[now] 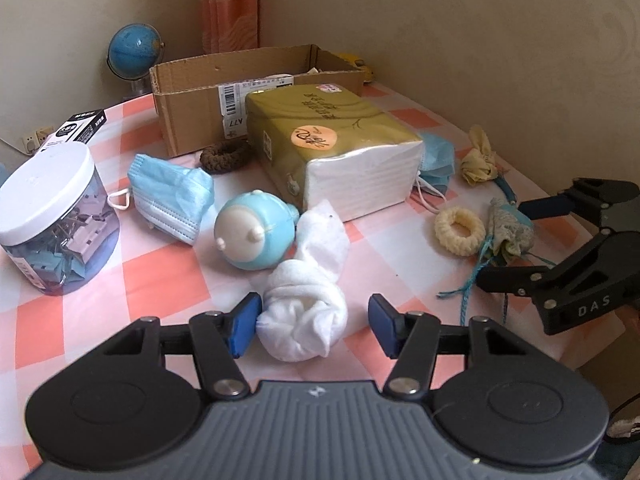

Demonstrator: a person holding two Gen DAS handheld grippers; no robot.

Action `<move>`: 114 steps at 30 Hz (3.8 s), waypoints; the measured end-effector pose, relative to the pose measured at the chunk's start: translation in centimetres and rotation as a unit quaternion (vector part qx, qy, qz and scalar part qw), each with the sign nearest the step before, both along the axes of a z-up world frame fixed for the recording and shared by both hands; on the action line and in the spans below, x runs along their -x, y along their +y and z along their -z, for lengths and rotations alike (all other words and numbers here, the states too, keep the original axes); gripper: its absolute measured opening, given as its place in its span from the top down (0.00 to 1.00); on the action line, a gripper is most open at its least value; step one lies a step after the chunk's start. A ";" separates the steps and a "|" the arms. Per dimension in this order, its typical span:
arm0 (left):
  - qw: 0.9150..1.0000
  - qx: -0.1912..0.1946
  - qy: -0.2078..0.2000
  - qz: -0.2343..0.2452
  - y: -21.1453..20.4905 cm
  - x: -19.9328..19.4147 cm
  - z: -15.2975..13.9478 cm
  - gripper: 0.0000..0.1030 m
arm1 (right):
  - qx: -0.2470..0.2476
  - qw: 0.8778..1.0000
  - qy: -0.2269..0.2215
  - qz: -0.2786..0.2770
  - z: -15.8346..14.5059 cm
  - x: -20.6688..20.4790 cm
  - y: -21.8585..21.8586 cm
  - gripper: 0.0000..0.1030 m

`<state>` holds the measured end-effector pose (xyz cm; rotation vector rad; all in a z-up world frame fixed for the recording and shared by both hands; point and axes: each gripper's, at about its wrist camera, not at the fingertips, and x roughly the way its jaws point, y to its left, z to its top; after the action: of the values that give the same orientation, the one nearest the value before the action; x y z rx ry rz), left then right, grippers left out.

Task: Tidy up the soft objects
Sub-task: 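Grasp the blue sachet with the right tool while the left tool grasps the white cloth bundle, then carry the blue sachet into the box and open the right tool while the left tool holds the cloth, then carry the white cloth bundle into the box and open the left tool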

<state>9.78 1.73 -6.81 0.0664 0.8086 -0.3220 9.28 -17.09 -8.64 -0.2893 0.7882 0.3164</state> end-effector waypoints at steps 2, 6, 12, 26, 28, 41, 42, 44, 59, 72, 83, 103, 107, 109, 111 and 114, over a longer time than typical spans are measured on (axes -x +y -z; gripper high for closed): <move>1.000 0.000 -0.001 0.001 0.0 0.0 0.0 0.44 | 0.002 1.000 0.005 -0.006 -0.1 -0.2 0.3 0.00; 1.000 -0.003 -0.001 0.009 -0.1 -0.3 0.0 0.44 | -0.003 1.000 0.007 -0.011 -0.5 -0.4 0.6 0.02; 1.000 -0.017 -0.003 0.023 -0.3 -0.4 0.0 0.57 | 0.003 1.000 0.018 0.000 -1.0 -0.5 0.6 0.20; 0.997 -0.039 -0.004 0.073 0.4 0.8 -2.6 0.60 | 0.005 1.000 0.012 0.024 -4.3 0.8 0.7 0.39; 0.996 -0.041 -0.001 0.079 0.5 0.9 -3.2 0.60 | 0.004 1.000 0.006 0.026 -5.3 0.9 0.7 0.39; 0.993 -0.069 -0.026 0.097 1.2 0.3 -6.6 0.60 | -0.006 0.997 -0.029 0.073 -13.2 -3.4 2.5 0.39; 0.992 -0.072 -0.030 0.099 1.2 0.2 -6.8 0.60 | -0.009 0.997 -0.031 0.074 -13.8 -4.0 2.9 0.39; 0.991 -0.077 -0.038 0.100 1.3 0.0 -7.3 0.60 | -0.014 0.996 -0.037 0.074 -15.0 -5.7 3.5 0.39; 0.993 -0.076 -0.040 0.080 2.6 -1.3 -7.1 0.60 | -0.096 0.991 0.025 0.090 -18.7 -20.7 8.4 0.39; 0.993 -0.088 -0.034 0.073 2.6 -2.4 -7.1 0.60 | -0.071 0.984 0.095 0.135 -12.6 -27.8 11.3 0.39; 0.992 -0.090 -0.034 0.079 2.5 -3.7 -7.6 0.60 | -0.028 0.991 0.053 0.121 -12.0 -26.9 10.8 0.03; 0.985 -0.106 -0.060 0.125 1.8 -16.4 -10.9 0.60 | -0.083 0.987 0.019 0.136 -11.4 -13.2 2.6 0.00; 0.985 -0.111 -0.058 0.121 1.5 -19.8 -10.8 0.60 | -0.108 0.983 0.020 0.146 -10.2 -10.0 1.6 0.00; 0.985 -0.114 -0.053 0.120 1.3 -21.4 -10.5 0.60 | -0.118 0.981 0.022 0.151 -9.8 -9.0 1.4 0.00; 0.984 -0.122 -0.051 0.121 1.0 -22.5 -10.1 0.59 | -0.127 0.980 0.024 0.154 -9.5 -8.2 1.2 0.00; 0.983 -0.139 -0.054 0.109 0.6 -24.0 -9.4 0.43 | -0.127 0.979 0.018 0.156 -9.2 -7.4 1.2 0.00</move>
<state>33.79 2.31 2.59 0.4320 0.7353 -0.4066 16.65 -15.91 0.58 0.0809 0.8066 0.1243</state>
